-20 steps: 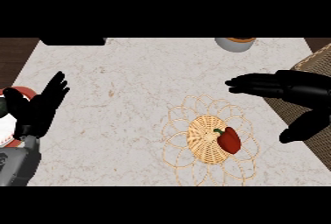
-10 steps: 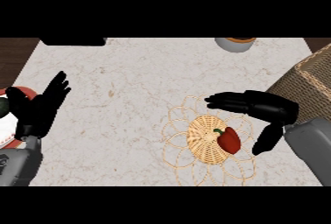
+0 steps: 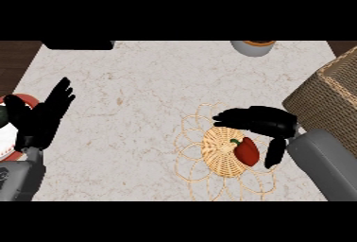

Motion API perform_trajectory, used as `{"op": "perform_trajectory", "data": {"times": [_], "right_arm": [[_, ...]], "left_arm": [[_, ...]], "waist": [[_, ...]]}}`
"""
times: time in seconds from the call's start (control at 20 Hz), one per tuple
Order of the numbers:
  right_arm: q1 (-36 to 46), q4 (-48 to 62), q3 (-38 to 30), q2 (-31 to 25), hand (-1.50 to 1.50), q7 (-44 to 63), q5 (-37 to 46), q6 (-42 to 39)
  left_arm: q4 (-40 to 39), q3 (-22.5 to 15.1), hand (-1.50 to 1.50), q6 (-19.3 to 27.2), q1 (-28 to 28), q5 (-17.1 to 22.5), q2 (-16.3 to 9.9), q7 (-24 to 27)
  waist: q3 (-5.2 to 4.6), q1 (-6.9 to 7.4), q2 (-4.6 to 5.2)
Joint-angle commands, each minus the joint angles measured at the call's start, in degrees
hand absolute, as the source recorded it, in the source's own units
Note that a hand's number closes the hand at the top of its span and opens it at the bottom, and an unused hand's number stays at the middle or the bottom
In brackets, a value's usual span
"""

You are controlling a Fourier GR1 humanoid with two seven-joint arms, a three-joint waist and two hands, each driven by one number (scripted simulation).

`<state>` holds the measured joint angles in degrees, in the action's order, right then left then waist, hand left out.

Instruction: Pick the bell pepper from the placemat and place it in the basket

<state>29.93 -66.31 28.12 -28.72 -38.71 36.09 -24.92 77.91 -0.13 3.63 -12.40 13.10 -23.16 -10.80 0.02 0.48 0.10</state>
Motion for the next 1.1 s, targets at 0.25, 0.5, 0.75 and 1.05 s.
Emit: {"op": "perform_trajectory", "data": {"times": [0.25, 0.5, 0.75, 1.05], "right_arm": [[2.54, 3.83, -4.16, -0.54, -1.5, -7.44, 3.62, -3.68], [4.58, 9.6, -2.35, 1.99, -1.5, -10.21, 3.64, -3.75], [2.57, 10.41, -1.6, -2.86, -1.5, -17.61, 3.66, -1.34], [-0.09, 8.14, -0.95, -0.41, -1.5, -13.08, 7.11, 1.84]], "left_arm": [[-0.12, 2.94, 0.0, -4.06, 2.13, -0.83, 0.3, 1.29], [1.66, 1.12, 0.0, -1.51, 2.26, -2.95, 2.93, -0.21], [2.49, 2.56, 0.0, -2.08, 0.52, -2.89, 1.91, -1.81], [8.16, 2.33, 0.0, -0.8, 5.31, -4.87, 3.67, -2.95]], "waist": [[-0.02, -0.16, -0.1], [-0.01, 0.15, -0.06], [0.0, -0.04, -0.04], [-0.01, -0.08, -0.17]]}}
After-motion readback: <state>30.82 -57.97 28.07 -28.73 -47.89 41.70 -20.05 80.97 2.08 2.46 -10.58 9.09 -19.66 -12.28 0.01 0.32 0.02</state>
